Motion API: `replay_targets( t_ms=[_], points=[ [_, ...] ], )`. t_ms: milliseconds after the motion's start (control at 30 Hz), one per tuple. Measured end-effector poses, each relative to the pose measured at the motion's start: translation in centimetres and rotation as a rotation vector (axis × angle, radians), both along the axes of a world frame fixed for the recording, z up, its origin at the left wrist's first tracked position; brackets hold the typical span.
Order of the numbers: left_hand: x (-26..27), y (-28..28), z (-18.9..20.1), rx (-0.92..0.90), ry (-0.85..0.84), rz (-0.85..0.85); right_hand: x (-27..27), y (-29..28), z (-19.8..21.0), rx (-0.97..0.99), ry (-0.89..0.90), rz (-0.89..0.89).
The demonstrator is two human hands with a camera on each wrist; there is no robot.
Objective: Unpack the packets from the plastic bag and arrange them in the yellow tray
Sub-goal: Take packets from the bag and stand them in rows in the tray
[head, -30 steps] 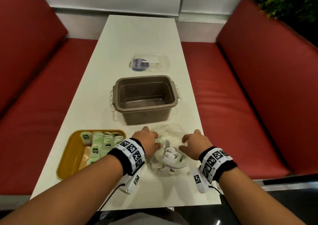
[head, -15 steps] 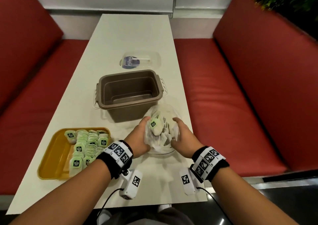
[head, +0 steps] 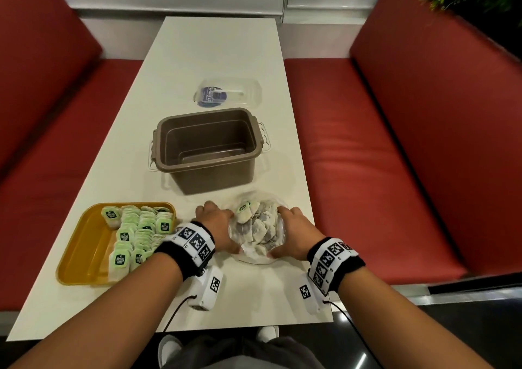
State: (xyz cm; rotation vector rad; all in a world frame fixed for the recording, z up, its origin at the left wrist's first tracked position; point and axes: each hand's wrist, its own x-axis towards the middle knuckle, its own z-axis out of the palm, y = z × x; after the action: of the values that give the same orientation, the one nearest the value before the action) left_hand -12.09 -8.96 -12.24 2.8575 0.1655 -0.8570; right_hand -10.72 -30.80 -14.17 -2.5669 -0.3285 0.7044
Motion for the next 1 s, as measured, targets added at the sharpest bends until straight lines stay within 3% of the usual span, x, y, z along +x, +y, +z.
replay_targets(
  t_ms=[100, 233, 467, 633, 800, 900, 1000],
  points=[
    [0.8, -0.3, 1.7, 0.009, -0.044, 0.001, -0.1, 0.0, 0.3, -0.023, -0.022, 0.015],
    [1.8, -1.6, 2.4, -0.080, -0.230, 0.121, 0.0, -0.2, 1.0, -0.037, -0.100, 0.007],
    [2.4, -2.8, 0.8, -0.002, -0.166, 0.131, 0.9, 0.1, 2.5, 0.065, -0.251, 0.000],
    [2.2, -1.9, 1.0, -0.146, -0.234, 0.143, 1.4, 0.6, 3.1, 0.235, -0.236, 0.041],
    [1.3, -2.3, 2.7, -0.542, -0.477, 0.085, 1.7, 1.4, 3.3, 0.394, -0.172, -0.066],
    [1.3, -2.7, 2.7, -0.557, -0.495, 0.040, 2.0, 1.5, 3.0, 0.442, -0.203, -0.090],
    [1.9, -2.0, 1.6, -0.448, -0.383, 0.050, 1.9, 1.6, 3.0, 0.476, -0.189, -0.104]
  ],
)
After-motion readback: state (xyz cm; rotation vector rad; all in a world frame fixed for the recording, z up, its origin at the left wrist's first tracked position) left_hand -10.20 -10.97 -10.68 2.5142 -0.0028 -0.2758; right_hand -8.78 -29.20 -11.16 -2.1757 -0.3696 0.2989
